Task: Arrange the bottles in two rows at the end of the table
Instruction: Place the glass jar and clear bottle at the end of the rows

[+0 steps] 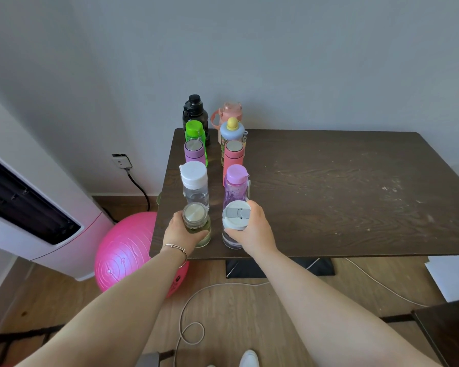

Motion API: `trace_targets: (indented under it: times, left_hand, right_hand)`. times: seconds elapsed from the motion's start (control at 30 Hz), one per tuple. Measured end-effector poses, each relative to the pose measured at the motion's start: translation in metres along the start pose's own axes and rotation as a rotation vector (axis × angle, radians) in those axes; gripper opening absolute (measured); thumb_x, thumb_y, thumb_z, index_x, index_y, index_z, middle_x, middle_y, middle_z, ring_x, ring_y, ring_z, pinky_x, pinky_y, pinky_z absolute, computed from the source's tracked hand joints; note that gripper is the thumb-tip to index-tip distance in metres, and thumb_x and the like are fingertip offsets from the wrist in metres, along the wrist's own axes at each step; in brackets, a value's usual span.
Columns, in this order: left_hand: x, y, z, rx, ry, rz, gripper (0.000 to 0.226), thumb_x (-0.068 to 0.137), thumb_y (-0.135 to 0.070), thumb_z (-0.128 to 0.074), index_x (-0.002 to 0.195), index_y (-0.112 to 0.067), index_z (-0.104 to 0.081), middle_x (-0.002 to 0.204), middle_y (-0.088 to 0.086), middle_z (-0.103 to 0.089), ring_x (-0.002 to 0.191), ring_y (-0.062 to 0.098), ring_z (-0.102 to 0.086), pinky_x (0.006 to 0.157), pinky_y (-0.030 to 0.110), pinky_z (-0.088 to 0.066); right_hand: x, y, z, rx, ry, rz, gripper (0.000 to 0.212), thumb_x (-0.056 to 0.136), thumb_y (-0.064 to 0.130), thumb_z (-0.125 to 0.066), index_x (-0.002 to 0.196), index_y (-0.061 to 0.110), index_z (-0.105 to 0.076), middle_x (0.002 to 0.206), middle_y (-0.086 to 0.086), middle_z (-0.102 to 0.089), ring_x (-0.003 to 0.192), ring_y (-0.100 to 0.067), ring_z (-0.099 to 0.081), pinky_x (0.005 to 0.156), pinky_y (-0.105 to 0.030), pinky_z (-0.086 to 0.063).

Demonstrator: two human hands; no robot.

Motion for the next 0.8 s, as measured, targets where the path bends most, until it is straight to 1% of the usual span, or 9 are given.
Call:
trace_targets:
  times: [0.17, 0.33, 0.43, 0.57, 0.7, 0.8]
  left_hand:
    - [0.0007, -0.0011, -0.0011, 0.019, 0.011, -0.006, 0.082, 0.067, -0.035, -0.085, 0.133, -0.015, -0.04, 0.133, 0.008, -0.052, 0.116, 0.029, -0.055, 0.092, 0.037, -0.046]
    - [-0.001, -0.0017, -0.0019, 0.007, 0.022, -0.006, 0.083, 0.069, -0.034, -0.085, 0.135, -0.015, -0.038, 0.136, 0.009, -0.049, 0.118, 0.029, -0.053, 0.094, 0.037, -0.044]
    - [-0.0019, -0.0024, -0.0013, -0.003, 0.032, -0.001, 0.085, 0.069, -0.034, -0.084, 0.137, -0.015, -0.037, 0.138, 0.009, -0.047, 0.119, 0.029, -0.053, 0.096, 0.038, -0.044]
    - [-0.0027, -0.0022, 0.0001, 0.002, 0.049, 0.0, 0.085, 0.07, -0.035, -0.083, 0.139, -0.016, -0.035, 0.139, 0.009, -0.046, 0.119, 0.029, -0.052, 0.097, 0.039, -0.045]
    - [-0.0048, -0.0026, 0.0035, 0.008, 0.051, -0.02, 0.086, 0.071, -0.034, -0.082, 0.14, -0.017, -0.034, 0.138, 0.01, -0.045, 0.118, 0.029, -0.052, 0.096, 0.038, -0.044]
    - [-0.006, -0.0048, 0.0066, 0.018, 0.047, -0.036, 0.085, 0.072, -0.035, -0.081, 0.14, -0.019, -0.033, 0.138, 0.01, -0.045, 0.116, 0.029, -0.053, 0.094, 0.038, -0.044]
  right_hand:
    - [0.002, 0.0067, -0.0015, -0.031, -0.022, 0.009, 0.09, 0.071, 0.05, -0.083, 0.141, 0.023, -0.034, 0.134, 0.001, -0.047, 0.117, -0.02, -0.055, 0.089, -0.038, -0.054]
    - [-0.0004, 0.0022, -0.0004, -0.053, 0.025, 0.04, 0.093, 0.071, 0.043, -0.085, 0.143, 0.022, -0.031, 0.135, 0.0, -0.044, 0.119, -0.02, -0.052, 0.092, -0.043, -0.055]
    - [0.0011, 0.0057, -0.0001, -0.066, 0.02, 0.039, 0.093, 0.07, 0.043, -0.086, 0.142, 0.022, -0.031, 0.134, 0.0, -0.046, 0.119, -0.019, -0.052, 0.092, -0.042, -0.055]
    - [0.0007, 0.0085, -0.0013, -0.057, -0.007, 0.022, 0.092, 0.069, 0.044, -0.086, 0.141, 0.022, -0.034, 0.133, 0.0, -0.047, 0.118, -0.018, -0.052, 0.09, -0.036, -0.054]
    - [-0.0014, 0.0051, -0.0024, -0.042, -0.003, 0.007, 0.092, 0.07, 0.047, -0.084, 0.141, 0.024, -0.031, 0.134, 0.002, -0.046, 0.119, -0.017, -0.051, 0.091, -0.039, -0.055]
    - [-0.0012, 0.006, -0.0023, -0.066, -0.001, 0.018, 0.093, 0.07, 0.045, -0.084, 0.143, 0.022, -0.03, 0.135, -0.001, -0.045, 0.12, -0.019, -0.05, 0.091, -0.04, -0.055]
Point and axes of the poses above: each hand's wrist, its own x-axis towards the middle knuckle, its own z-axis out of the back of the hand, y = z × x, the point moved 5 cm from there along x, towards the middle knuckle
